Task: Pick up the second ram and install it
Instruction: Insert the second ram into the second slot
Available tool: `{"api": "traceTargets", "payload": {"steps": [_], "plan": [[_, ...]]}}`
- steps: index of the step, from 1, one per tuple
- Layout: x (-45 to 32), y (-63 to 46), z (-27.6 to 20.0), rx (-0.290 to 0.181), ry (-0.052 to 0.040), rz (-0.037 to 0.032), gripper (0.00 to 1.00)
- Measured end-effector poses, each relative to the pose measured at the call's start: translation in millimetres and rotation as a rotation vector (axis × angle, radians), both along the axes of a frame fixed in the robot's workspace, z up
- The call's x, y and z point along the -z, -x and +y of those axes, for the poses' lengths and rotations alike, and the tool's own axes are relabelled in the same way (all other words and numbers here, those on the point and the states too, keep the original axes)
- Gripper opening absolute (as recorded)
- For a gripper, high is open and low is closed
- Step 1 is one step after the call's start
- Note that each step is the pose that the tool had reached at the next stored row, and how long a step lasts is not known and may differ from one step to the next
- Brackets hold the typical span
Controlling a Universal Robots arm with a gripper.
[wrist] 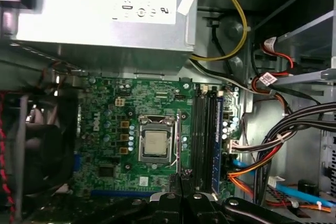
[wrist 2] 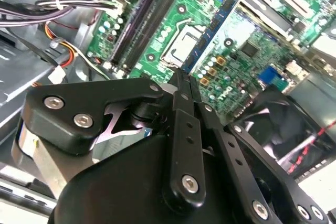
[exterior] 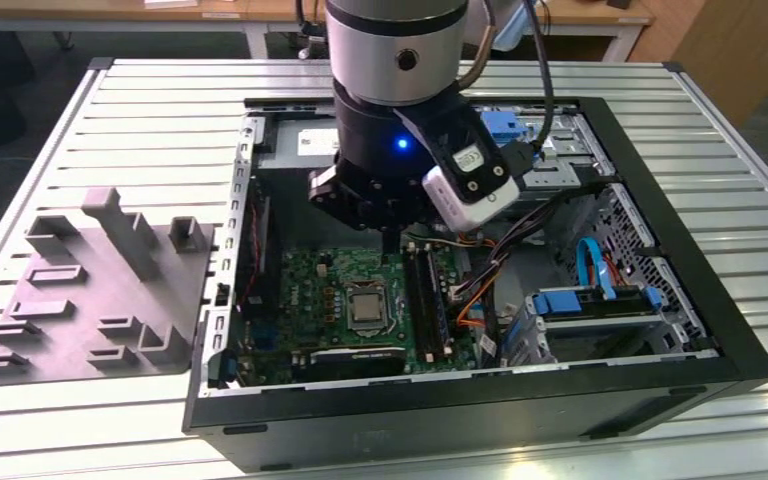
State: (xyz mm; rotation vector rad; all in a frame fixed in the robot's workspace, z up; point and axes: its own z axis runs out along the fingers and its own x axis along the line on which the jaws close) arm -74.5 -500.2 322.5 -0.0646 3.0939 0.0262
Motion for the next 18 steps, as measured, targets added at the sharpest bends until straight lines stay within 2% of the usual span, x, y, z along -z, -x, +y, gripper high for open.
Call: {"api": "traceTargets", "payload": {"steps": [12,18], "plan": [[11.0,-31.1,0.0,-0.001,-0.0003,0.0,0.11],[18.8,-35.8,0.3,-0.001,-0.0006,0.0,0.11]]}}
